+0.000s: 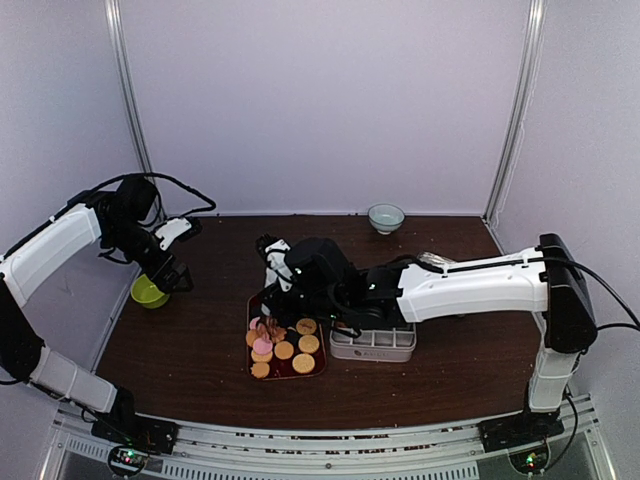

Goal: Pack the cookies
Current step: Pick up the fake cookies from the plate.

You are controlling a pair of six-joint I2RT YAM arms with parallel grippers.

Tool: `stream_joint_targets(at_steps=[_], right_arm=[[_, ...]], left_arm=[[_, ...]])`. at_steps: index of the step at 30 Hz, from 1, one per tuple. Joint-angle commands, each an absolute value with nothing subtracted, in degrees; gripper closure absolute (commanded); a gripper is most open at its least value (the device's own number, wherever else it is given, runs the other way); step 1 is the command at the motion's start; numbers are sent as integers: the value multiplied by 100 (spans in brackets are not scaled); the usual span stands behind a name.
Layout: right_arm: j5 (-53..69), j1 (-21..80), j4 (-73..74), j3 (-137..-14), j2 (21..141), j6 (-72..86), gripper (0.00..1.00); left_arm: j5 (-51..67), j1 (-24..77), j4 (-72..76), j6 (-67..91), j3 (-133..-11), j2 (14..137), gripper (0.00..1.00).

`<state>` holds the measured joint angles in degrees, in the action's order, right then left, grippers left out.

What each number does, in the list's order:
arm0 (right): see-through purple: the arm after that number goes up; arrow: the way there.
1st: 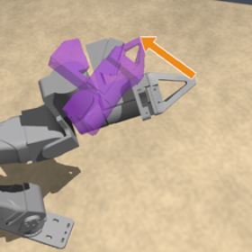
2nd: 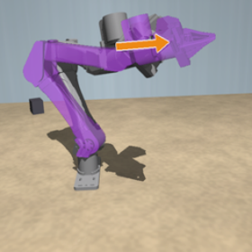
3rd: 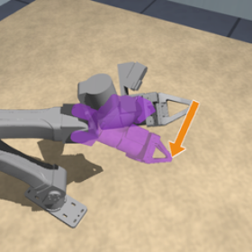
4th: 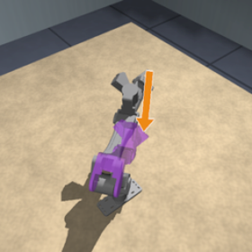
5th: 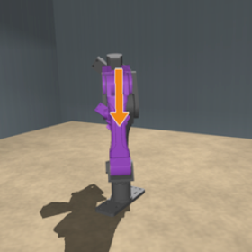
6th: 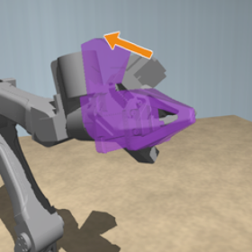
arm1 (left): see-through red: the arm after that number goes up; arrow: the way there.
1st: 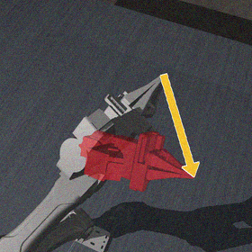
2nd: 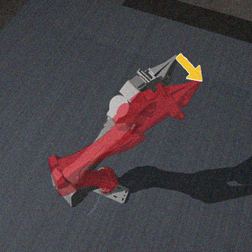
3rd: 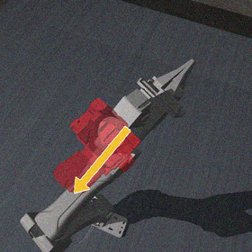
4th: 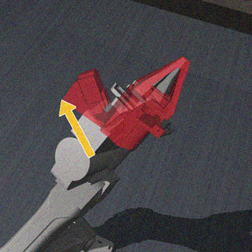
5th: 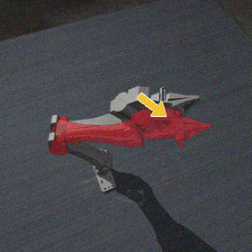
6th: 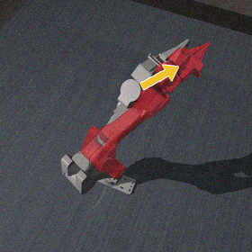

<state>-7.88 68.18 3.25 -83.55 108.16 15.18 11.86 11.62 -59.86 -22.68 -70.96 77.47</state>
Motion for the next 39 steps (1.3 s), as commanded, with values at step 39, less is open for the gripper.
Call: stream_joint_targets(at_steps=[39], right_arm=[[-968,7158,236,-8859,11276,1018,61]], left_arm=[[1373,1130,-6126,-2417,-7173,7566,2]])
